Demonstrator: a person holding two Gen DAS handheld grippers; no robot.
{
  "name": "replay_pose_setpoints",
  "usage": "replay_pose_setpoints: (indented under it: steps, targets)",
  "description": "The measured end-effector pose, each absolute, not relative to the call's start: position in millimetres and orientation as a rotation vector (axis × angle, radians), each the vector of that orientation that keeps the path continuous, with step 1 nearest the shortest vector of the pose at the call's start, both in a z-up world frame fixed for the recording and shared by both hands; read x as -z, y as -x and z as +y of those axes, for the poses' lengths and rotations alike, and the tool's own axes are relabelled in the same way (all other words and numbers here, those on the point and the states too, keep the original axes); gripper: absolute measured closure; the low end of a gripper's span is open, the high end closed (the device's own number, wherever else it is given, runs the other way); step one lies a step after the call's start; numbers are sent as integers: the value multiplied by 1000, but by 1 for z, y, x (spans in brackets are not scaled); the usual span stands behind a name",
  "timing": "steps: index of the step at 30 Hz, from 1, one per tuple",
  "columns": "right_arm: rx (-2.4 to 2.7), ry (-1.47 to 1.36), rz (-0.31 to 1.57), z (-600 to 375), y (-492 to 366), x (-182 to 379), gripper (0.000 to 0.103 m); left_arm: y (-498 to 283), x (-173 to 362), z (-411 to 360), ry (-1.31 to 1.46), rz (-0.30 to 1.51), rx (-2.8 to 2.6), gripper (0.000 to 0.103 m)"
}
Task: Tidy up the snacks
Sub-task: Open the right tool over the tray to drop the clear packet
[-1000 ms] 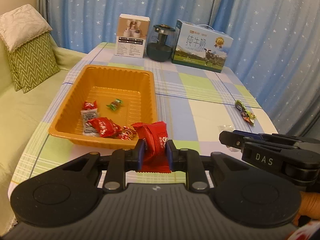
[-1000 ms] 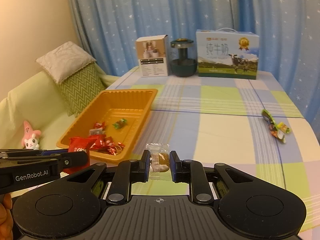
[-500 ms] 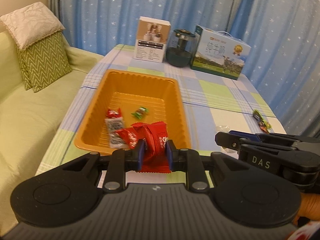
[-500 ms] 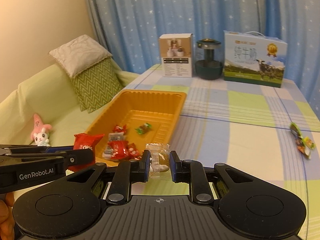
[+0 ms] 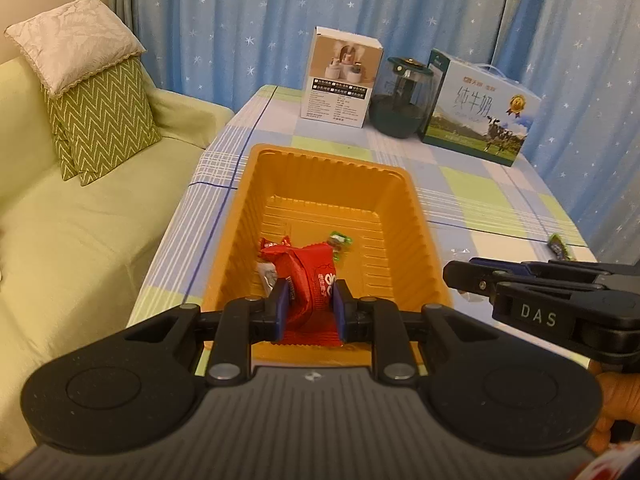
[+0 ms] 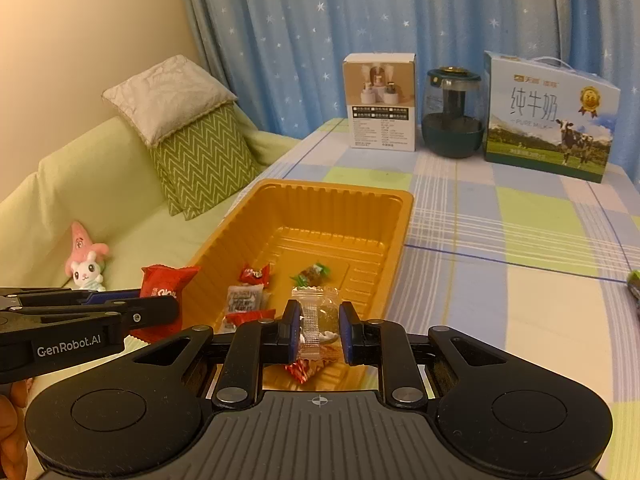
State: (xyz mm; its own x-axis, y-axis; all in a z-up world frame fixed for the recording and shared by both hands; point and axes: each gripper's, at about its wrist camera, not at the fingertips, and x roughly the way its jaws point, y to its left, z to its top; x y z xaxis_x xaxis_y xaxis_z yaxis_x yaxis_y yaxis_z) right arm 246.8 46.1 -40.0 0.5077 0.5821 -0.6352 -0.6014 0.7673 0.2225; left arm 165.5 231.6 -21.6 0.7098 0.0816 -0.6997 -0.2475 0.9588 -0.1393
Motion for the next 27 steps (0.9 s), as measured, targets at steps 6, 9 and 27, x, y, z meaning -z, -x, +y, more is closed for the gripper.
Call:
replay_pose_setpoints:
  steps: [6, 9, 27]
  targets:
    - [-716, 29, 772, 62, -261, 48, 82, -185, 31, 243, 217, 775, -179, 82]
    - [-715, 29, 776, 66, -267, 51, 82, -195, 35, 246, 213, 781, -172, 82]
    - [-719, 8, 797, 70, -276, 59, 82, -190, 43, 249, 210, 792, -169, 74]
